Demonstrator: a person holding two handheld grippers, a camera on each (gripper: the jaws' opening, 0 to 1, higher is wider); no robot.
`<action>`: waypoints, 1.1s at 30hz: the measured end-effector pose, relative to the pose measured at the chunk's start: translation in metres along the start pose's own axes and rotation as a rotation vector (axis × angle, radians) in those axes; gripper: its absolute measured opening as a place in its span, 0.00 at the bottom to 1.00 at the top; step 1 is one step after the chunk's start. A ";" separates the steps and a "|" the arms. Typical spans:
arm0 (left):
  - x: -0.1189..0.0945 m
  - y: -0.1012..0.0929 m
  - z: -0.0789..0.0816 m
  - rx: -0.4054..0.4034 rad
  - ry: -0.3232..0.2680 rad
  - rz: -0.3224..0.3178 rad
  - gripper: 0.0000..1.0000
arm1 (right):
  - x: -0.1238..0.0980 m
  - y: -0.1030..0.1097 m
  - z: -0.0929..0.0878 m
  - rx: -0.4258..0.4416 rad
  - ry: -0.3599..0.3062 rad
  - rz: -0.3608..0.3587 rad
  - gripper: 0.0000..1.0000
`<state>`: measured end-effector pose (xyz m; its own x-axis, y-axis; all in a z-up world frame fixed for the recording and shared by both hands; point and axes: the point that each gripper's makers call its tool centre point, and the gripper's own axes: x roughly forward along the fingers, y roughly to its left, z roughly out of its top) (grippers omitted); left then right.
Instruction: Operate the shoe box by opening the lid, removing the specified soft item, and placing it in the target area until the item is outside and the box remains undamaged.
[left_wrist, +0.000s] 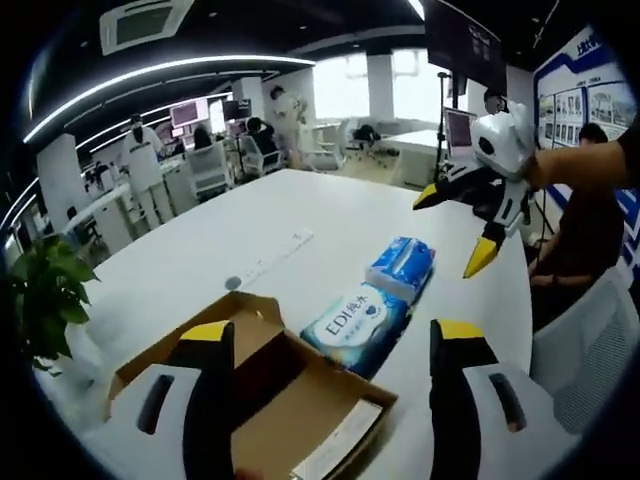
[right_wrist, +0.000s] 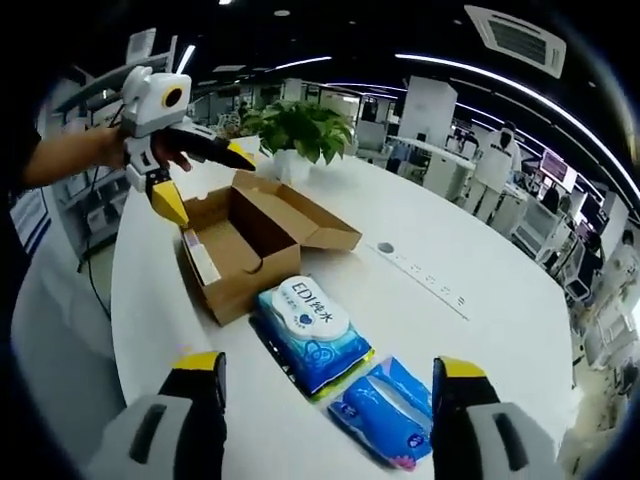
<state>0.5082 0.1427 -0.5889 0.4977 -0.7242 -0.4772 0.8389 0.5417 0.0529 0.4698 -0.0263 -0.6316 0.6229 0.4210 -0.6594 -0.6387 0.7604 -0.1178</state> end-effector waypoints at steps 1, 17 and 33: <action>-0.004 0.001 0.000 -0.007 -0.002 0.007 0.82 | 0.000 0.001 0.002 0.000 -0.001 0.001 0.90; -0.064 0.009 -0.018 -0.063 -0.047 0.086 0.99 | 0.010 0.026 0.039 -0.089 -0.020 0.026 0.99; -0.114 0.021 -0.044 -0.112 -0.067 0.172 0.99 | 0.043 0.066 0.065 -0.196 -0.002 0.160 0.98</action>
<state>0.4594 0.2551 -0.5717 0.6479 -0.6420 -0.4100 0.7126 0.7010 0.0285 0.4842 0.0738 -0.6193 0.5079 0.5295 -0.6794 -0.8045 0.5735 -0.1545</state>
